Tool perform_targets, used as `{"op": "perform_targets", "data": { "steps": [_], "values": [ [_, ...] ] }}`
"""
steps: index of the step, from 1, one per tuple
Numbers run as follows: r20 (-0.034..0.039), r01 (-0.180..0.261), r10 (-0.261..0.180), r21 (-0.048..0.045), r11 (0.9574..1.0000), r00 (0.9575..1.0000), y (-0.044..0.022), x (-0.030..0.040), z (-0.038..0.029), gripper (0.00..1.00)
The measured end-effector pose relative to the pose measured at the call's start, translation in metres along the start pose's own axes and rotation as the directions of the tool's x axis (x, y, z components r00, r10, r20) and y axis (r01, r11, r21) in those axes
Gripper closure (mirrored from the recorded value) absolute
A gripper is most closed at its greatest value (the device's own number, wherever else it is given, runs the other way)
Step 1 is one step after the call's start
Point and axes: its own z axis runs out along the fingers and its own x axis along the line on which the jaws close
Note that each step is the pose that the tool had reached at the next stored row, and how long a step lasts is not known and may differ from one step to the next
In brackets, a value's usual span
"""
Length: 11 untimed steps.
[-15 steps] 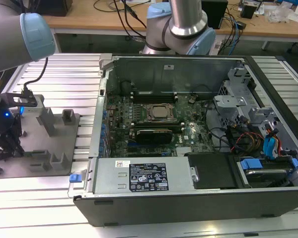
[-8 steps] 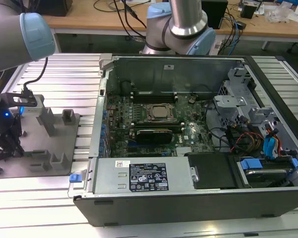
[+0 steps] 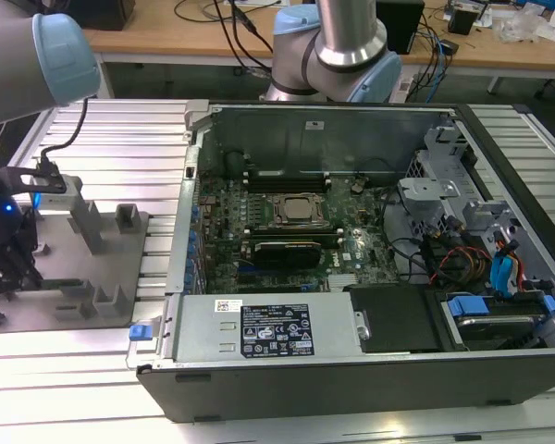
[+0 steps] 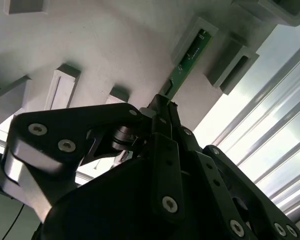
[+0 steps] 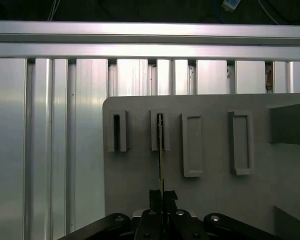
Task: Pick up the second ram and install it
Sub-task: 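Pick up the second ram and move it above second insertion slot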
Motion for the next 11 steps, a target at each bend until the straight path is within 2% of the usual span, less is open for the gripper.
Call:
{"op": "perform_targets", "data": {
  "steps": [5, 11],
  "values": [
    [0.0000, 0.000, 0.000, 0.0000, 1.0000, 1.0000, 0.0002, -0.0001, -0.0052, 0.87],
    [0.0000, 0.000, 0.000, 0.0000, 1.0000, 1.0000, 0.0006, -0.0002, -0.0154, 0.87]
  ]
}}
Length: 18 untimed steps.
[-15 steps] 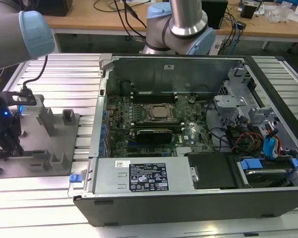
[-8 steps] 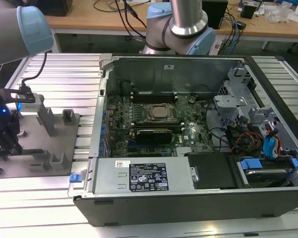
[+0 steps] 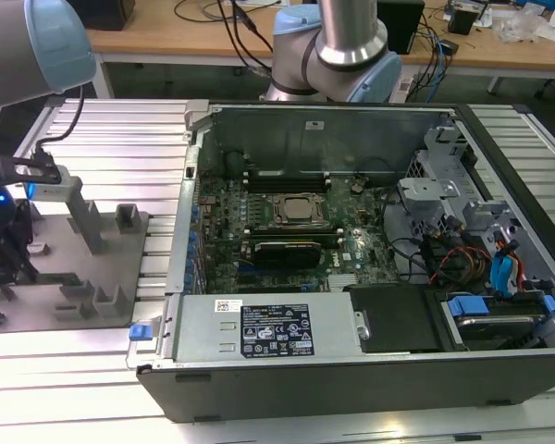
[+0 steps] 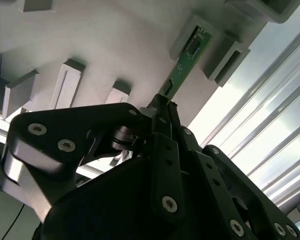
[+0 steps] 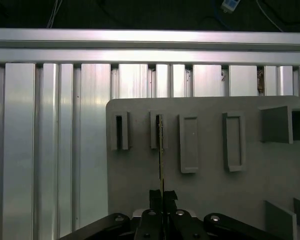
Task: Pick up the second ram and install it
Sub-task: 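Pick up the second ram and move it above second insertion slot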
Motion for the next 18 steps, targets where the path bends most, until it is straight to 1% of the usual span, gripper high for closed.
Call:
{"op": "perform_targets", "data": {
  "steps": [1, 4, 6, 7, 10, 13, 15, 16, 17, 18],
  "values": [
    [0.0000, 0.000, 0.000, 0.0000, 1.0000, 1.0000, 0.0000, 0.0000, -0.0009, 0.87],
    [0.0001, 0.000, 0.000, 0.0000, 1.0000, 1.0000, 0.0003, -0.0001, -0.0071, 0.87],
    [0.0000, 0.000, 0.000, 0.0000, 1.0000, 1.0000, 0.0007, -0.0002, -0.0160, 0.87],
    [0.0000, 0.000, 0.000, 0.0000, 1.0000, 1.0000, 0.0008, -0.0002, -0.0192, 0.87],
    [0.0000, 0.000, 0.000, 0.0000, 1.0000, 1.0000, 0.0015, -0.0005, -0.0370, 0.87],
    [0.0000, 0.000, 0.000, -0.0001, 1.0000, 1.0000, 0.0020, -0.0006, -0.0491, 0.87],
    [0.0000, 0.000, 0.000, 0.0000, 1.0000, 1.0000, 0.0025, -0.0008, -0.0621, 0.87],
    [0.0000, 0.000, 0.000, 0.0000, 1.0000, 1.0000, 0.0029, -0.0009, -0.0704, 0.87],
    [0.0001, 0.000, 0.000, 0.0000, 1.0000, 1.0000, 0.0030, -0.0010, -0.0739, 0.87],
    [0.0000, 0.000, 0.000, 0.0000, 1.0000, 1.0000, 0.0033, -0.0010, -0.0798, 0.87]
  ]
}}
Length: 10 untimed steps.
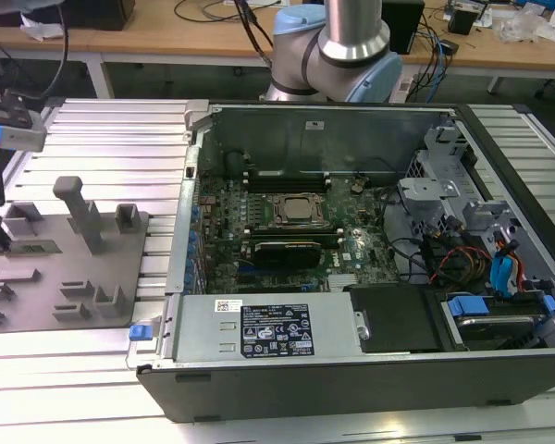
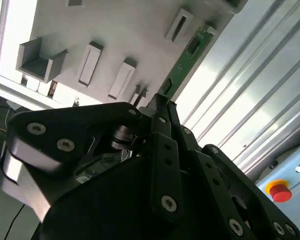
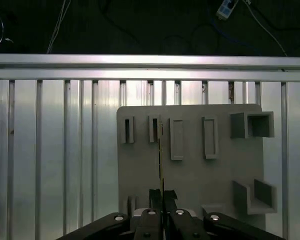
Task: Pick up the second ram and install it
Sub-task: 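Pick up the second ram and move it above second insertion slot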
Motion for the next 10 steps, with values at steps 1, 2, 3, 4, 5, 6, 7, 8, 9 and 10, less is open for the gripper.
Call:
{"op": "perform_targets", "data": {
  "steps": [1, 2, 3, 4, 5, 6, 7, 8, 9, 10],
  "values": [
    [0.0000, 0.000, 0.000, 0.0001, 1.0000, 1.0000, 0.0004, -0.0001, -0.0085, 0.87],
    [0.0000, 0.000, 0.000, 0.0000, 1.0000, 1.0000, 0.0007, -0.0002, -0.0176, 0.87],
    [0.0000, 0.000, 0.000, 0.0000, 1.0000, 1.0000, 0.0011, -0.0004, -0.0270, 0.87],
    [-0.0001, 0.000, 0.000, 0.0000, 1.0000, 1.0000, 0.0013, -0.0004, -0.0320, 0.87],
    [0.0001, 0.000, 0.000, 0.0001, 1.0000, 1.0000, 0.0017, -0.0006, -0.0424, 0.87],
    [0.0000, 0.000, 0.000, 0.0000, 1.0000, 1.0000, 0.0020, -0.0006, -0.0482, 0.87],
    [0.0000, 0.000, 0.000, 0.0000, 1.0000, 1.0000, 0.0021, -0.0007, -0.0520, 0.87],
    [0.0000, 0.000, 0.000, 0.0000, 1.0000, 1.0000, 0.0023, -0.0008, -0.0563, 0.87],
    [0.0000, 0.000, 0.000, 0.0000, 1.0000, 1.0000, 0.0024, -0.0008, -0.0590, 0.87],
    [0.0000, 0.000, 0.000, -0.0001, 1.0000, 1.0000, 0.0026, -0.0008, -0.0625, 0.87]
  ]
}}
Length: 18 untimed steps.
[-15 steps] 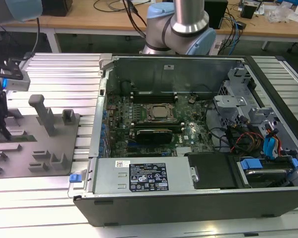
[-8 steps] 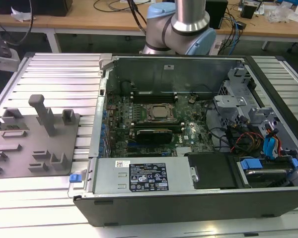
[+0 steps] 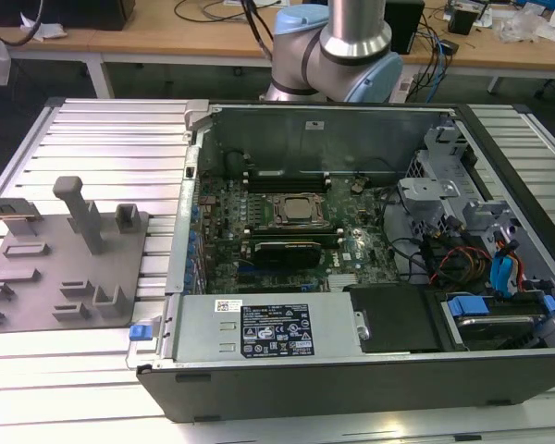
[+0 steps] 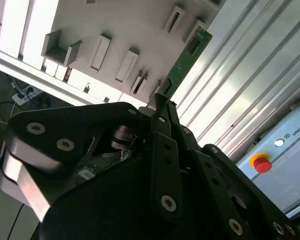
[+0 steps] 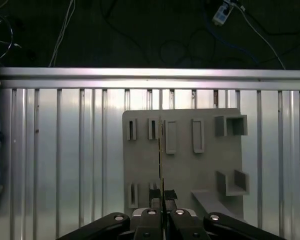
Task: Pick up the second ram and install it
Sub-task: 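Pick up the second ram and move it above second insertion slot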
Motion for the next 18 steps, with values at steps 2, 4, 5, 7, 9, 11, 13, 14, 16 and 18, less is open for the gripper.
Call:
{"op": "perform_targets", "data": {
  "steps": [2, 4, 5, 7, 9, 11, 13, 14, 16, 18],
  "values": [
    [0.0000, 0.000, 0.000, 0.0000, 1.0000, 1.0000, 0.0002, -0.0001, -0.0054, 0.87],
    [0.0001, 0.000, 0.000, 0.0001, 1.0000, 1.0000, 0.0004, -0.0001, -0.0104, 0.87],
    [0.0001, 0.000, 0.000, 0.0001, 1.0000, 1.0000, 0.0005, -0.0001, -0.0120, 0.87],
    [0.0000, 0.000, 0.000, 0.0000, 1.0000, 1.0000, 0.0007, -0.0002, -0.0179, 0.87],
    [0.0001, 0.000, 0.000, 0.0001, 1.0000, 1.0000, 0.0009, -0.0003, -0.0225, 0.87],
    [0.0001, 0.000, 0.000, 0.0001, 1.0000, 1.0000, 0.0010, -0.0005, -0.0269, 0.87],
    [0.0001, 0.000, 0.000, 0.0000, 1.0000, 1.0000, 0.0012, -0.0013, -0.0314, 0.87],
    [0.0001, 0.000, 0.000, 0.0000, 1.0000, 1.0000, 0.0013, -0.0016, -0.0323, 0.87],
    [0.0009, 0.000, 0.000, -0.0009, 1.0000, 1.0000, 0.0005, -0.0068, -0.0331, 0.87],
    [0.0017, 0.000, 0.000, -0.0061, 1.0000, 1.0000, -0.0050, -0.0388, -0.0439, 0.87]
  ]
}}
